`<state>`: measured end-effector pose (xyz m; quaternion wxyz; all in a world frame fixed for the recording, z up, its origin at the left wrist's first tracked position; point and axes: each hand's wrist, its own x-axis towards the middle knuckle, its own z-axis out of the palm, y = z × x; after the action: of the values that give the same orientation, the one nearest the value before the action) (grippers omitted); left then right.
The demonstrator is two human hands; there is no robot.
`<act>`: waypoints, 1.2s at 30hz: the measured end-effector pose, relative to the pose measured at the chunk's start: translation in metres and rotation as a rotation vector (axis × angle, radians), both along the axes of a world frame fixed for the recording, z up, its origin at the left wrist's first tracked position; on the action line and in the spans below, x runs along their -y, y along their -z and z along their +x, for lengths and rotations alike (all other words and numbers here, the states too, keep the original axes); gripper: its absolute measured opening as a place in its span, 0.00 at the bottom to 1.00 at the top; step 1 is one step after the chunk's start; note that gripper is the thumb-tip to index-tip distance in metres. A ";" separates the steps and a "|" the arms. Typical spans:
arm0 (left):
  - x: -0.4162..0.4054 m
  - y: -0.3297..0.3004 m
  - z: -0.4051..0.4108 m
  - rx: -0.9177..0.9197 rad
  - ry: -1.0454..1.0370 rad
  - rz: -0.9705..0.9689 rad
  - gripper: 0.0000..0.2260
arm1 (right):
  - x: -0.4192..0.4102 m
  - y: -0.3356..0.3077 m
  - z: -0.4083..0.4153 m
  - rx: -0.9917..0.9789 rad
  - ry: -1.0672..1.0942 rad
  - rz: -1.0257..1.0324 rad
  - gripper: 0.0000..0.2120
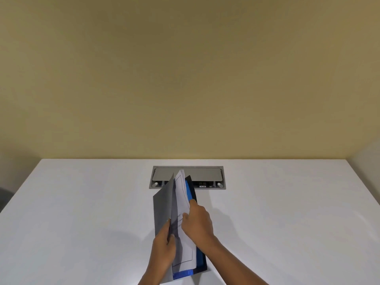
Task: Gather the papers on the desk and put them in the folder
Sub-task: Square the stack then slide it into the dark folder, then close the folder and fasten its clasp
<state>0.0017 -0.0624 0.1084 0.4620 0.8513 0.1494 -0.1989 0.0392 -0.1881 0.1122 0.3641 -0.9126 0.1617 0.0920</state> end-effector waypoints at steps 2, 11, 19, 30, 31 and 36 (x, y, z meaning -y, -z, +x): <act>0.000 0.000 -0.001 -0.008 0.018 0.009 0.23 | -0.009 0.006 0.003 -0.012 -0.008 -0.012 0.14; -0.004 0.001 0.001 0.009 0.028 -0.008 0.20 | -0.030 0.024 0.002 -0.101 -0.053 -0.035 0.20; -0.005 0.010 0.000 0.001 0.047 -0.010 0.22 | -0.018 0.030 -0.006 -0.078 -0.025 -0.085 0.14; 0.023 0.037 -0.003 0.004 0.190 0.075 0.21 | 0.014 0.039 -0.029 -0.053 0.080 -0.144 0.15; 0.028 0.043 -0.005 0.025 0.236 0.105 0.20 | 0.020 0.043 -0.033 -0.059 0.083 -0.139 0.15; 0.046 0.080 -0.018 0.026 0.543 0.353 0.22 | 0.053 0.060 -0.064 -0.140 0.068 -0.074 0.14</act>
<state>-0.0162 -0.1081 0.0281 0.2392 0.9295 -0.0571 -0.2749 -0.0243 -0.2414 0.0523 0.3208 -0.9107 0.2210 0.1371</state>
